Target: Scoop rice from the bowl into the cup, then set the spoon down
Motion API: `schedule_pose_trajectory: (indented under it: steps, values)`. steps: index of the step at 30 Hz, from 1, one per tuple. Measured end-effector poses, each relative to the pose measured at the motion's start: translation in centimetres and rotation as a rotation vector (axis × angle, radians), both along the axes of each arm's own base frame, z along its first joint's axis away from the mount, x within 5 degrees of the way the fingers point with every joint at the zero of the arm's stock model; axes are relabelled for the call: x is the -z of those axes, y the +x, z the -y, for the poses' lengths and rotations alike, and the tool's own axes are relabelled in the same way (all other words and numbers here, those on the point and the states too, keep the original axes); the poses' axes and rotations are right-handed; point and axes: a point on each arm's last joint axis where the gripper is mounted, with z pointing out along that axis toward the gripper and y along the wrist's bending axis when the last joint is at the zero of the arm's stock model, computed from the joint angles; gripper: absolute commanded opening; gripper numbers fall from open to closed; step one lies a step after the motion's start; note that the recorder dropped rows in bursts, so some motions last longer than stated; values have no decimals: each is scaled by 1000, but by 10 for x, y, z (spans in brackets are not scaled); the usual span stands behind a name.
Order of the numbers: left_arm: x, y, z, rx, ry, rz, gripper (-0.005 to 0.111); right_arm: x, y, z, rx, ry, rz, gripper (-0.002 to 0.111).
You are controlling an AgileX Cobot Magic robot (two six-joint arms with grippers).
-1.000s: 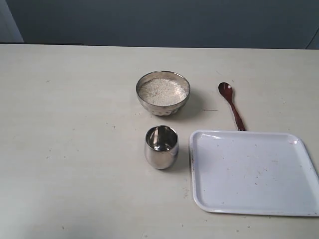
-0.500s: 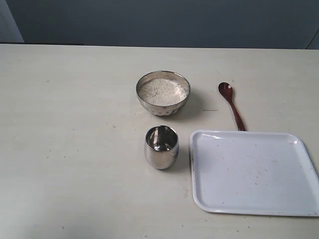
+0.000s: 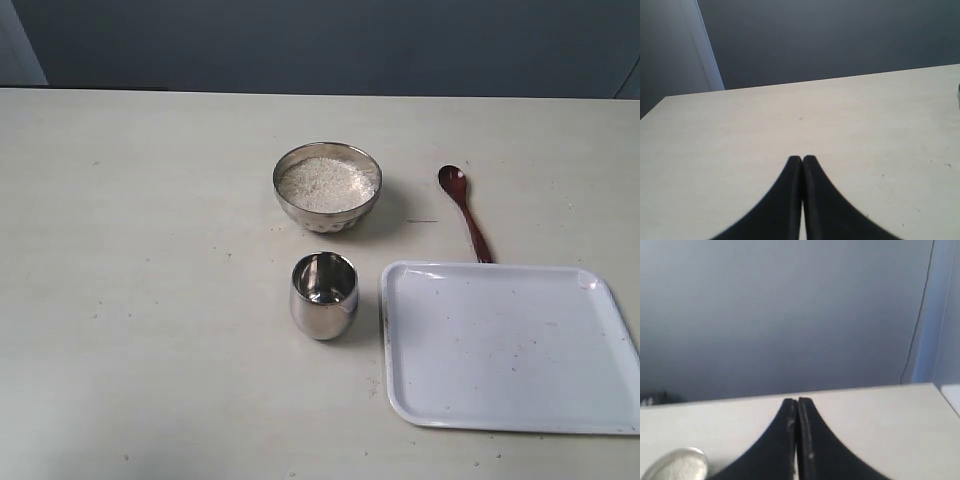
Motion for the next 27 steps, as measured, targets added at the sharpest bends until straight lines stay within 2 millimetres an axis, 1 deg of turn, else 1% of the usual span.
schedule_pose_trajectory:
  steps: [1,2,4,5,7,8,9,10,12,13,14,15,17,19,21,22,27]
  values:
    - [0,0,0,0,0,0,1,-7,13,1,-13,-23,-60,-1]
    - [0,0,0,0,0,0,1,-13,33,2,-26,-51,-151,-1]
    - [0,0,0,0,0,0,1,-13,64,2,-57,-77,-284,-1]
    - [0,0,0,0,0,0,1,-9,88,1,-82,-88,-362,-1]
    - [0,0,0,0,0,0,1,4,119,-4,-122,-105,-482,-1]
    - [0,0,0,0,0,0,1,19,141,-9,-153,-122,-570,-1]
    - [0,0,0,0,0,0,1,28,154,-14,-171,-134,-618,-1]
    - [0,0,0,0,0,0,1,43,169,-20,-196,-154,-679,-1]
    - [0,0,0,0,0,0,1,72,193,-34,-239,-207,-792,-1]
    - [0,0,0,0,0,0,1,85,200,-40,-257,-225,-837,0]
    - [0,0,0,0,0,0,1,102,210,-49,-283,-246,-897,2]
    - [0,0,0,0,0,0,1,114,215,-55,-301,-257,-932,7]
    - [0,0,0,0,0,0,1,139,225,-69,-345,-284,-996,21]
    - [0,0,0,0,0,0,1,157,231,-82,-401,-304,-1036,40]
    - [0,0,0,0,0,0,1,173,235,-93,-451,-305,-1071,53]
    - [0,0,0,0,0,0,1,179,237,-98,-468,-307,-1078,56]
    - [0,0,0,0,0,0,1,208,247,-112,-475,-329,-1098,57]
